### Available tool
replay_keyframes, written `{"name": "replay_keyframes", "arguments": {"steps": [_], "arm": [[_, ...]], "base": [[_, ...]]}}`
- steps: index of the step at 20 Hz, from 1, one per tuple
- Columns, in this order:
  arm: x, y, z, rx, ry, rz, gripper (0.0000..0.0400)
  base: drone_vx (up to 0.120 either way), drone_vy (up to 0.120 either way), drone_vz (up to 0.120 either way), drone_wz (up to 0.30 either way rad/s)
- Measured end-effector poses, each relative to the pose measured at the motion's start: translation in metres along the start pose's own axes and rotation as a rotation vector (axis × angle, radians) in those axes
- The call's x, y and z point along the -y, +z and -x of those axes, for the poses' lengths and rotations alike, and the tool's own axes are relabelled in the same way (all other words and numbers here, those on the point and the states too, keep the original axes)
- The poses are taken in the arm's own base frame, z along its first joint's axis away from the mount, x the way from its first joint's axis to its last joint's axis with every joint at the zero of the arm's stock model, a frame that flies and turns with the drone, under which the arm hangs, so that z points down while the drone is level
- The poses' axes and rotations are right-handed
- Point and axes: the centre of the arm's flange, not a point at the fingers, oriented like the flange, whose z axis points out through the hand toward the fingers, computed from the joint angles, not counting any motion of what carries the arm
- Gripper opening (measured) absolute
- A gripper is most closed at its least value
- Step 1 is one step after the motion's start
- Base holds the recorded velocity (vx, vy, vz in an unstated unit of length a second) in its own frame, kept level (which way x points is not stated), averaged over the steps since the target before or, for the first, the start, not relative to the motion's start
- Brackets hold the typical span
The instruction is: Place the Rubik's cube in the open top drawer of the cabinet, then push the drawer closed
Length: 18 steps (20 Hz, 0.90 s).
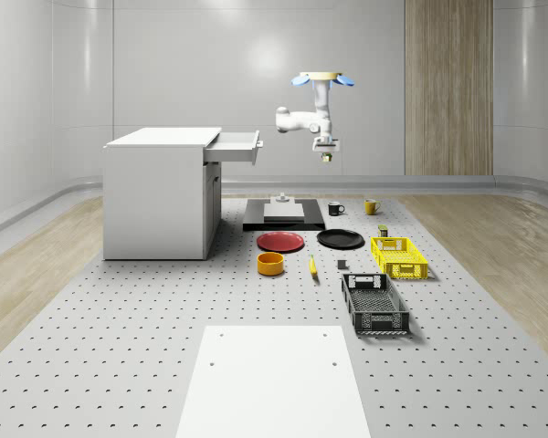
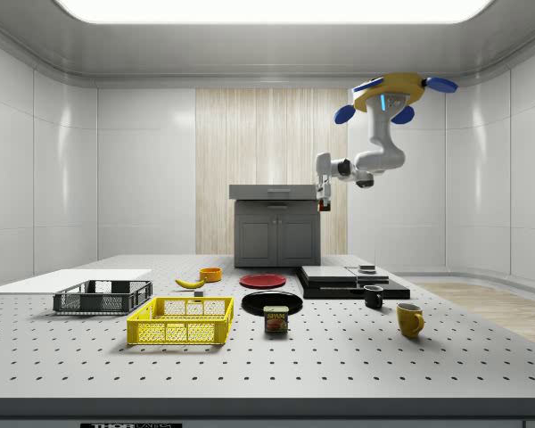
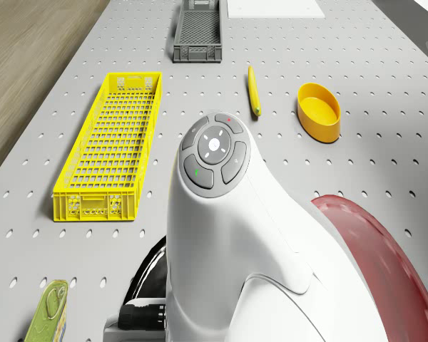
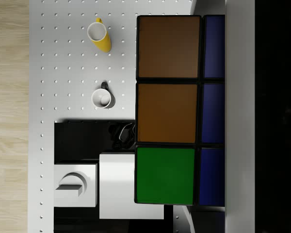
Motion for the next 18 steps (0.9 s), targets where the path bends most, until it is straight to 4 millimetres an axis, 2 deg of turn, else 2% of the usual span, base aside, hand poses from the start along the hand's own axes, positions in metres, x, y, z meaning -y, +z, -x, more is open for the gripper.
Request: {"name": "replay_keyframes", "arguments": {"steps": [18], "arm": [[0.0000, 0.0000, 0.0000, 0.000, 0.000, 0.000, 0.0320]], "base": [[0.000, -0.120, 0.120, 0.000]]}}
